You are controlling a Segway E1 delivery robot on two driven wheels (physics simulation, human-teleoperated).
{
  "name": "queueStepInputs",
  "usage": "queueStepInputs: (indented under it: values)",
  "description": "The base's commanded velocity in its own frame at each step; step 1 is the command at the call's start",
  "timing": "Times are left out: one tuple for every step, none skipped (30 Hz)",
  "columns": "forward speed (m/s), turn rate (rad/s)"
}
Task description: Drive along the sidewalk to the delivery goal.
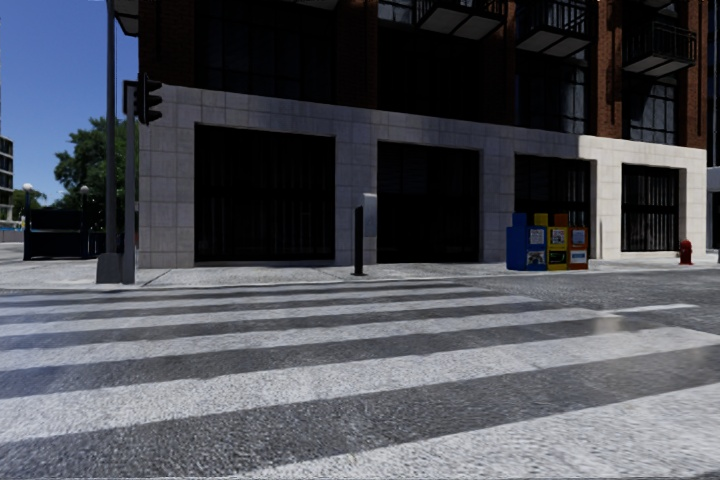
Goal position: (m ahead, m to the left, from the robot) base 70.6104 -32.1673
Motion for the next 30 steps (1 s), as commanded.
queueStepInputs:
  values:
    - [1.99,0.0]
    - [1.99,0.0]
    - [1.99,0.0]
    - [1.99,0.0]
    - [1.99,0.0]
    - [1.99,0.06]
    - [1.99,0.06]
    - [1.99,0.1]
    - [1.99,0.15]
    - [1.99,0.17]
    - [1.99,0.18]
    - [1.99,0.18]
    - [1.99,0.18]
    - [2.0,0.18]
    - [2.0,0.18]
    - [2.0,0.18]
    - [2.0,0.18]
    - [2.0,0.18]
    - [2.0,0.18]
    - [2.0,0.18]
    - [2.0,0.18]
    - [2.0,0.19]
    - [2.0,0.19]
    - [2.0,0.2]
    - [2.0,0.21]
    - [2.0,0.21]
    - [2.0,0.24]
    - [2.0,0.26]
    - [2.0,0.27]
    - [2.0,0.27]
